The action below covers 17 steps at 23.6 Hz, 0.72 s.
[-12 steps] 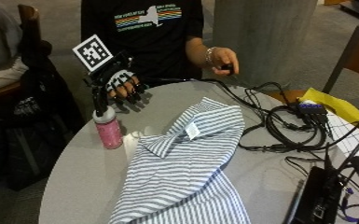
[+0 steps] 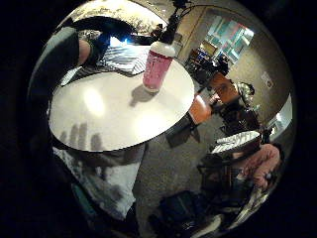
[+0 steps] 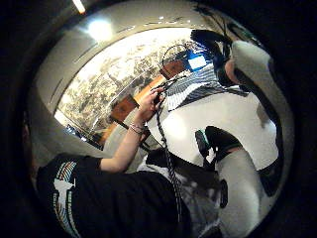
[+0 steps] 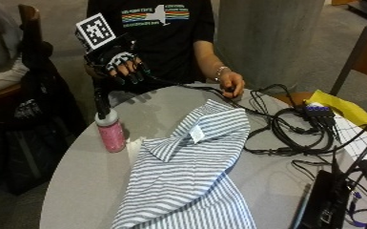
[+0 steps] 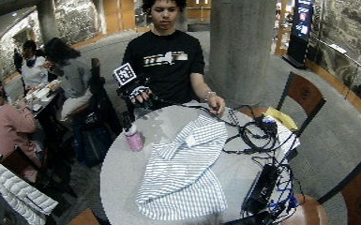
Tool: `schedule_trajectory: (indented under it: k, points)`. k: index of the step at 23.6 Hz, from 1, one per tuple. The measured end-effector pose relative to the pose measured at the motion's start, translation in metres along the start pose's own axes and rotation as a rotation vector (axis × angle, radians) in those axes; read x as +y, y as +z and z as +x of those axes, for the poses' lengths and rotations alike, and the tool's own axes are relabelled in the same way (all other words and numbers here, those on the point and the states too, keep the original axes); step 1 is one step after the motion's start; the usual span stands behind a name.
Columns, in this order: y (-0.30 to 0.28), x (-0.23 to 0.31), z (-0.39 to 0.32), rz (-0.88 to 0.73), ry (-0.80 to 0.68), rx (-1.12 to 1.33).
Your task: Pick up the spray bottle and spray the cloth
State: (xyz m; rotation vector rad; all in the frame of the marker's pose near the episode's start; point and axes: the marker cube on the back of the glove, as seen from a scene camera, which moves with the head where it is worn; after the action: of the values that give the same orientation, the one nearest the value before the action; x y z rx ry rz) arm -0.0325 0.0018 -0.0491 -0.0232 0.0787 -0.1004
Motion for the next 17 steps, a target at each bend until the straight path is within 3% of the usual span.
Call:
schedule_trajectory:
  k: [17]
  points:
    - [0.022, 0.002, 0.005, -0.068, 0.125, -0.118]
